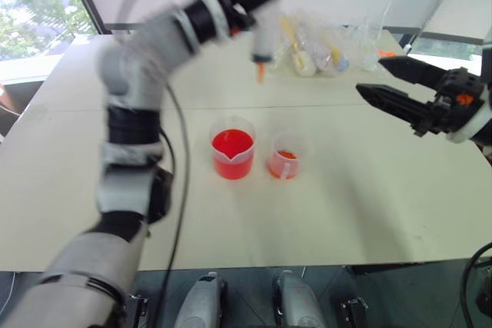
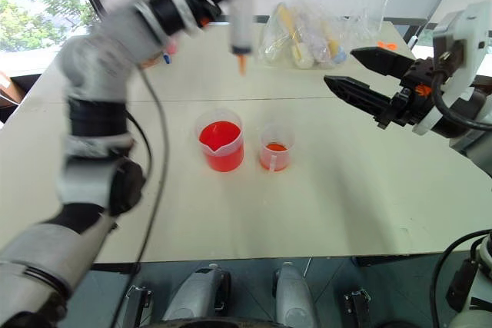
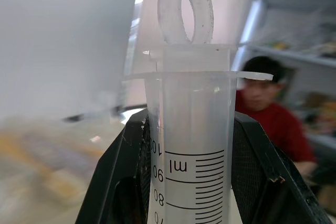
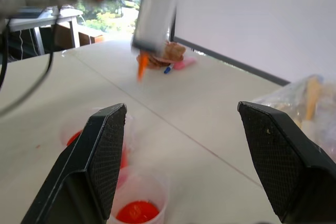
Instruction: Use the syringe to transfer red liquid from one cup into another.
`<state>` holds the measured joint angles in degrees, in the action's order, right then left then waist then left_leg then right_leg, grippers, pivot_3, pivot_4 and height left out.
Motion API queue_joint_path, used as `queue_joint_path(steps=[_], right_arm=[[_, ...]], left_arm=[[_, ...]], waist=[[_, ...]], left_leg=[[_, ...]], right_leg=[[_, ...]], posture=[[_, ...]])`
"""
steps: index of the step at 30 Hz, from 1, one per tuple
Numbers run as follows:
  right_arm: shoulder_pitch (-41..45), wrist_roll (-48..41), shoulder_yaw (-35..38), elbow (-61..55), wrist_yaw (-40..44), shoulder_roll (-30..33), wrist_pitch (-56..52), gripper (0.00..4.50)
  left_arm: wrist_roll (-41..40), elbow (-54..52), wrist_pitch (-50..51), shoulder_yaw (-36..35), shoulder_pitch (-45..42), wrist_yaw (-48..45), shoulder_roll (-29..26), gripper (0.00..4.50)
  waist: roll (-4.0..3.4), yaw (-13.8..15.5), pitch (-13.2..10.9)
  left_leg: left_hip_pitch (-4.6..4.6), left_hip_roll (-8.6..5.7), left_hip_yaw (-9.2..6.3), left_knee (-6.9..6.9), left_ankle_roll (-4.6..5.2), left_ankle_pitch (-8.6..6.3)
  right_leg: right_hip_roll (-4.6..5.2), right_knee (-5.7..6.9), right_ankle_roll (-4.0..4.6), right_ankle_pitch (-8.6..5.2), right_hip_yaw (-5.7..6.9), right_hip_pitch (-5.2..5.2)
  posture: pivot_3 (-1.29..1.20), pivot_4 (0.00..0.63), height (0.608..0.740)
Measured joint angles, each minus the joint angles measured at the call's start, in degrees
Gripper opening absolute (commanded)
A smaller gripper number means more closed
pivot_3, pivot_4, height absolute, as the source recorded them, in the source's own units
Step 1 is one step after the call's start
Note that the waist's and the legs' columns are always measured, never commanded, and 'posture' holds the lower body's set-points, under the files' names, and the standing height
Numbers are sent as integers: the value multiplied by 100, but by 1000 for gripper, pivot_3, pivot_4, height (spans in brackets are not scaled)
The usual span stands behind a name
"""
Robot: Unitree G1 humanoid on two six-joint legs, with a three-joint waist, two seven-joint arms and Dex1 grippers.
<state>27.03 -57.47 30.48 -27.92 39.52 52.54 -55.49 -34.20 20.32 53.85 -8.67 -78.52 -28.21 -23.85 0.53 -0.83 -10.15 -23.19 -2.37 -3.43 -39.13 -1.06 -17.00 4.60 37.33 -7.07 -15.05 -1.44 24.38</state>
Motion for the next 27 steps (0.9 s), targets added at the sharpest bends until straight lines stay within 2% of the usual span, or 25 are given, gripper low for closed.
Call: queue_joint_path(steps=[3, 6, 12, 18, 23, 24, 25, 27], right_arm=[[2, -238, -155, -7, 343, 42, 35, 3524], [46, -449, -423, -34, 656, 92, 84, 3524], [169, -449, -976, -94, 888, 133, 274, 3524], [95, -481, -1197, -130, 837, 9, 360, 3524], [-144, -482, -1333, -360, 771, -31, 363, 3584], [-147, -483, -1338, -365, 748, -33, 364, 3584], [-155, -483, -1337, -373, 727, -33, 366, 3584], [-195, -491, -1336, -399, 686, -33, 369, 3584]], left_arm=[[369, 539, 1273, 603, -51, -33, -689, 1424], [564, 836, 2235, 1013, 413, -83, -986, 1424], [1057, 1136, 3006, 898, 1178, 514, -874, 1424], [1210, 1314, 3406, 386, 1592, 927, -266, 1424], [1244, 1093, 3445, 24, 1671, 1107, -7, 3933], [1244, 1079, 3433, -10, 1671, 1117, 19, 4295], [1245, 1061, 3418, -17, 1671, 1124, 24, 4472], [1273, 1042, 3361, 4, 1694, 1143, 2, 4472]], waist=[[-7, -19, 4], [-2, -17, 1], [6, 26, -3], [8, 90, -3], [5, 148, 0], [5, 150, 0], [5, 149, 0], [5, 133, 0]], left_leg=[[7, -1, -1, 2, 0, 0], [4, 10, -4, 1, -2, 1], [-9, 10, -8, -3, -6, 3], [-14, 8, -7, -6, -13, 7], [-11, 8, -7, -5, -19, 10], [-9, 8, -7, -5, -18, 9], [-5, 8, -7, -5, -19, 10], [2, 9, -6, -4, -23, 12]], right_leg=[[2, 0, -1, -1, 0, -6], [3, 2, -1, -1, 0, -5], [11, -3, -1, -1, 0, 3], [17, 0, -1, 0, 0, 9], [19, 4, 0, 1, 0, 9], [19, 4, 0, 3, 0, 7], [19, 5, 3, 7, 0, 5], [17, 8, 7, 13, -1, 4]], posture=[[0, 150, 740], [0, 150, 740], [0, 150, 740], [0, 150, 740], [0, 150, 740], [0, 150, 740], [0, 150, 740], [0, 150, 740]])
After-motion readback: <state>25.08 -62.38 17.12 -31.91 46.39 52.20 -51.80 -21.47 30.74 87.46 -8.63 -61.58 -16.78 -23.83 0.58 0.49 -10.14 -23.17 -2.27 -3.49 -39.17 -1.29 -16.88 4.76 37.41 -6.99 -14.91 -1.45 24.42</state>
